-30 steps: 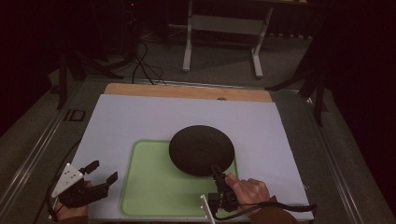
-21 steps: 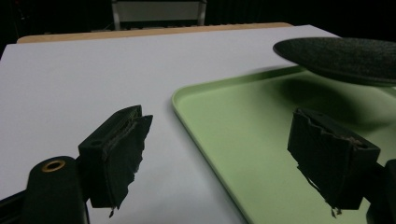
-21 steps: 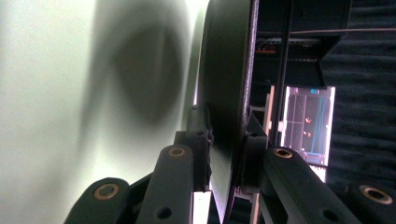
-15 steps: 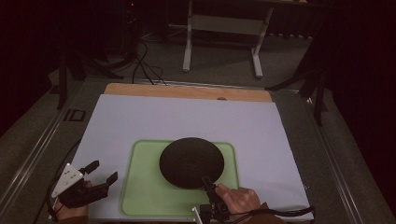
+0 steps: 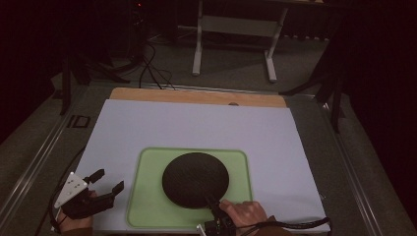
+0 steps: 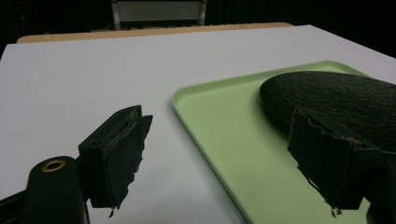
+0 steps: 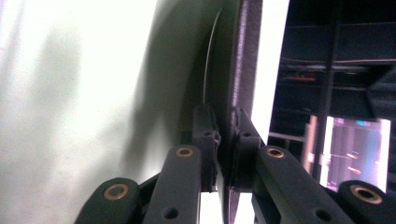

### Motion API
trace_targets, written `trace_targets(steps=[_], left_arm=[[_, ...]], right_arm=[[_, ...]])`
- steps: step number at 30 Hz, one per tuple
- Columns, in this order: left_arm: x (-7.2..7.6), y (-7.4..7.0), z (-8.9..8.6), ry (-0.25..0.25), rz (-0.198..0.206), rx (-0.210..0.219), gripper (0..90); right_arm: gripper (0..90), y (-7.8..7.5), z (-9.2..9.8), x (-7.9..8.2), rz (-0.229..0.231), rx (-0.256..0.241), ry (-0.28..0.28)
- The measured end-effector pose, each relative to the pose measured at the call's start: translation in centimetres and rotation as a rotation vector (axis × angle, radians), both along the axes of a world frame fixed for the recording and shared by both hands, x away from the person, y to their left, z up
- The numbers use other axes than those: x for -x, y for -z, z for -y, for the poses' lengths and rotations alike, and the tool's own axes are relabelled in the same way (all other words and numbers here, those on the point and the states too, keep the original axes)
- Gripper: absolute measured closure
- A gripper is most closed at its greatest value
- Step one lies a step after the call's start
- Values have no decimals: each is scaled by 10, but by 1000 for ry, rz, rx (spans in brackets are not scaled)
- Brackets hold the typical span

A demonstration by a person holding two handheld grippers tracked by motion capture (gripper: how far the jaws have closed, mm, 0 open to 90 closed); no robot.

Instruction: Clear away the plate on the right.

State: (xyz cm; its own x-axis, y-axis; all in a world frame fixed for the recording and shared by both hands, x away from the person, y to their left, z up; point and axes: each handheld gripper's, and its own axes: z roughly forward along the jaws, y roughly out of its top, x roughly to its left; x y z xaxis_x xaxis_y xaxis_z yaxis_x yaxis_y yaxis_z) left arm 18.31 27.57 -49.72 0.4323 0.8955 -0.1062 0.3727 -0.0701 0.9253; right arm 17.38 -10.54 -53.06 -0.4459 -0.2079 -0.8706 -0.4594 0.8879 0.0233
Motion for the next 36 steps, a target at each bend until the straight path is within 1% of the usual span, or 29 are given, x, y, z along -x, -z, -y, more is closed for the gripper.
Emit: trace_targets(steps=[3,5,6,7,9,11,15,16,17,22,23,25,28,30,32,34,36], left_arm=[[0,0,0,-1,0,1,189],[0,0,0,-1,0,2,189],[0,0,0,-1,0,3,189],[0,0,0,-1,0,3,189],[0,0,0,1,0,0,189],[0,0,0,0,-1,0,189],[0,0,0,1,-1,1,189],[0,0,0,1,0,1,189],[0,0,0,1,0,1,189],[0,0,0,1,-1,0,189],[0,0,0,0,-1,1,189],[0,0,0,0,-1,1,189],[0,0,0,1,-1,0,189],[0,0,0,0,-2,1,189],[0,0,0,-1,-3,0,189],[0,0,0,-2,-3,0,189],[0,0,0,-2,-3,0,189]], right_arm=[[837,1,0,-1,-42,14,-18],[829,3,0,0,-44,16,-20],[818,3,0,-1,-66,13,-13],[818,3,0,-1,-66,13,-13],[791,3,0,-2,-102,13,-10],[776,4,0,-3,-123,18,-13],[733,7,0,-6,-187,26,-2],[732,8,0,-6,-184,23,-3],[727,7,0,-6,-197,12,8],[705,2,2,-10,-264,-11,17],[701,0,3,-10,-283,-18,23],[693,-1,4,-11,-302,-31,30],[641,-3,6,-11,-326,-52,33],[642,-6,8,-11,-369,-70,29],[632,-10,10,-10,-408,-99,24],[610,-15,11,-10,-434,-117,28],[608,-16,12,-12,-453,-129,29]])
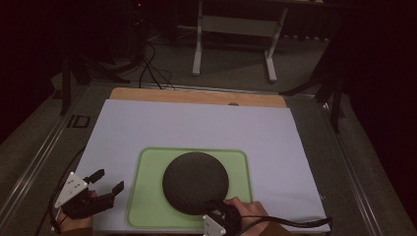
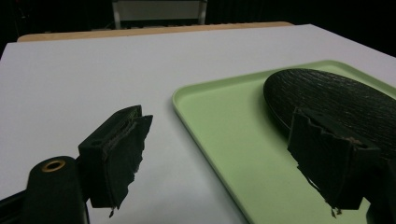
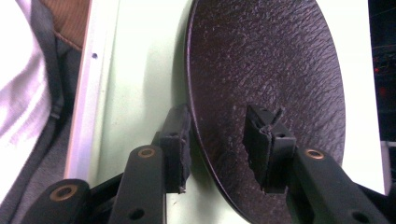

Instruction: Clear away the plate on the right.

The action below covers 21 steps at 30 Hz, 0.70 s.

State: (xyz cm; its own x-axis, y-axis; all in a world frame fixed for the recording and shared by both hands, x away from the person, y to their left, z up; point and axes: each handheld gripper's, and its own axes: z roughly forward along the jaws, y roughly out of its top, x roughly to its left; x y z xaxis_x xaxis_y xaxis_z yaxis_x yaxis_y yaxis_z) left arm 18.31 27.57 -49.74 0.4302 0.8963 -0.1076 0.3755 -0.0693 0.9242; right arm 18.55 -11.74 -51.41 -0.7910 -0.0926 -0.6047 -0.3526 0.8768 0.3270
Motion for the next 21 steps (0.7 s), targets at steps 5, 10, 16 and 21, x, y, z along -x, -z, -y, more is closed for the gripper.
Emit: trace_targets(steps=[5,10,16,21], left_arm=[[0,0,0,-2,-1,3,189],[0,0,0,-3,0,3,189],[0,0,0,-4,1,2,189],[0,0,-1,-11,-1,4,189]], right_arm=[[603,-5,4,1,-46,-56,2],[602,-22,11,-1,-96,-153,29],[585,-35,27,-13,-170,-299,119],[569,-39,43,-20,-207,-403,184]])
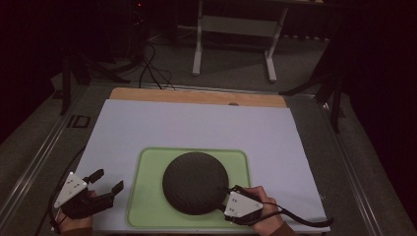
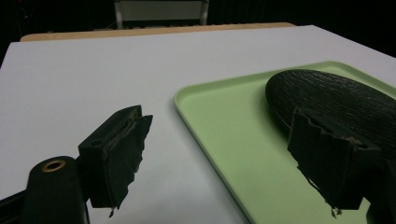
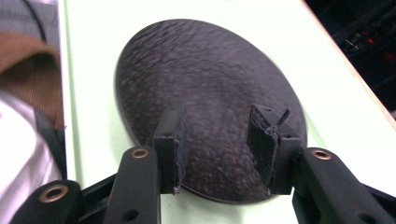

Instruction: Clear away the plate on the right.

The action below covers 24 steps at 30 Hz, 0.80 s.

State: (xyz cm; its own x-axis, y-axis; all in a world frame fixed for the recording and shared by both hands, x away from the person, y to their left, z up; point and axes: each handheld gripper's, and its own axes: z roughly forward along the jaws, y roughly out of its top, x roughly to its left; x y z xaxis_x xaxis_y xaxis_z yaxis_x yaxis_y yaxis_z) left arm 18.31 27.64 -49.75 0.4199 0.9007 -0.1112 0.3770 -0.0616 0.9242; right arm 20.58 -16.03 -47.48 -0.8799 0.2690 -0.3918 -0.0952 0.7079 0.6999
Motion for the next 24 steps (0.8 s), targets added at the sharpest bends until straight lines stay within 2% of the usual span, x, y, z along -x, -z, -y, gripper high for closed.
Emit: trace_targets(steps=[1,2,8,9,10,12,15,16,17,19,20,21,24], left_arm=[[0,0,0,0,0,0,189],[0,0,0,-4,0,1,189],[0,0,0,-6,0,-1,189],[0,0,0,-6,-1,-3,189],[0,0,0,-6,0,-4,189],[0,0,0,-6,1,-3,189],[1,0,-1,-8,1,-3,189],[1,0,-1,-8,1,-3,189],[1,0,-1,-10,1,-3,189],[1,0,-1,-17,1,-2,189],[1,0,-1,-17,1,-2,187],[1,-1,-2,-29,5,-4,184],[2,-1,-3,-41,6,3,177]], right_arm=[[569,-1,5,-2,-11,-25,15],[562,-2,16,-6,-37,-80,67],[523,-6,48,-15,-78,-207,212],[523,-6,48,-15,-78,-207,212],[513,-7,59,-18,-86,-245,256],[510,-7,69,-21,-96,-284,296],[504,-5,82,-24,-105,-316,359],[504,-5,82,-24,-105,-316,359],[495,-3,90,-26,-104,-327,394],[472,-1,97,-27,-99,-353,432],[472,-1,97,-27,-99,-353,432],[454,0,106,-29,-101,-387,484],[430,1,121,-29,-108,-432,560]])
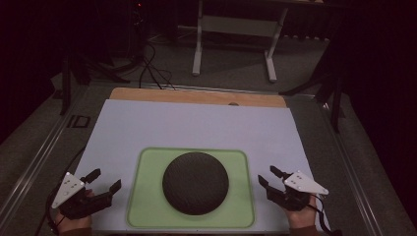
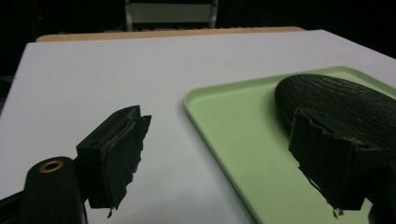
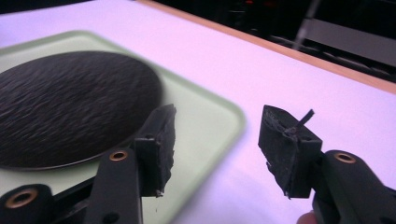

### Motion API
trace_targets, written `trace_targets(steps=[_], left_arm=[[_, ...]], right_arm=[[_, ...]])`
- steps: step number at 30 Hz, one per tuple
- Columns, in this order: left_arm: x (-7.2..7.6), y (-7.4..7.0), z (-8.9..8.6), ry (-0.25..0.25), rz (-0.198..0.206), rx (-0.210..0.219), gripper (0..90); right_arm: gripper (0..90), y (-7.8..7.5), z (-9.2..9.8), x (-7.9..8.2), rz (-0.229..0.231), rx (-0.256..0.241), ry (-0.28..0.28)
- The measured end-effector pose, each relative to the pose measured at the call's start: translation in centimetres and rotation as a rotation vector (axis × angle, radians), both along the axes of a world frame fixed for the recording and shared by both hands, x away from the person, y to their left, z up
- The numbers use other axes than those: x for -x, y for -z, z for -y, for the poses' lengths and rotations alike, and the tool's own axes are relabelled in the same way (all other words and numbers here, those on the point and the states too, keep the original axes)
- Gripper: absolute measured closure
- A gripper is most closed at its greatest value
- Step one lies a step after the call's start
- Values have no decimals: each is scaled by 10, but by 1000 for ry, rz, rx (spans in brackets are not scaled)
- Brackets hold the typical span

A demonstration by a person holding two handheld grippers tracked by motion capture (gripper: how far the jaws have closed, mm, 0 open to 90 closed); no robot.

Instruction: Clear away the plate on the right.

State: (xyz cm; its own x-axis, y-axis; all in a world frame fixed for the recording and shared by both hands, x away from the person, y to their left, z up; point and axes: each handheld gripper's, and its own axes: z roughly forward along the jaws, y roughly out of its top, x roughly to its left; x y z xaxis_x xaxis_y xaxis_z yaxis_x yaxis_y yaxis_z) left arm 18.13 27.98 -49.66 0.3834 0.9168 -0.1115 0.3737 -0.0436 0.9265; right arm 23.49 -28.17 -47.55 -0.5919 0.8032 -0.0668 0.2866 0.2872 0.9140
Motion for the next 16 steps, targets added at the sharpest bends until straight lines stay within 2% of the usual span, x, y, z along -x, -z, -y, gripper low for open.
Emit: trace_targets(steps=[2,3,4,5,7,8,9,11,12,13,14,15,16], left_arm=[[1,0,-1,-20,-2,-5,172],[1,0,-2,-49,-2,-14,170],[1,0,-2,-49,-2,-14,170],[2,-1,-2,-79,-1,-25,169],[3,-1,-4,-92,-1,-22,160],[3,-1,-4,-92,-1,-22,155],[2,0,-4,-111,-6,-22,155],[2,0,-4,-119,-12,-24,153],[-2,3,-4,-131,-49,-22,150],[-2,3,-4,-131,-49,-22,147],[-9,10,-3,-173,-125,-42,148],[-9,10,-3,-173,-125,-42,149],[-14,14,-2,-191,-156,-59,149]], right_arm=[[425,0,6,0,-6,-17,21],[378,-1,16,2,-20,-39,53],[378,-1,16,2,-20,-39,53],[329,0,25,5,-26,-39,102],[278,1,34,8,-28,-37,149],[278,1,34,8,-28,-37,149],[236,2,43,10,-38,-45,184],[198,4,49,10,-71,-42,198],[174,7,51,8,-99,-39,199],[143,10,53,5,-122,-27,201],[133,14,54,3,-138,-8,213],[126,17,55,-1,-155,7,221],[126,17,55,-1,-155,7,221]])
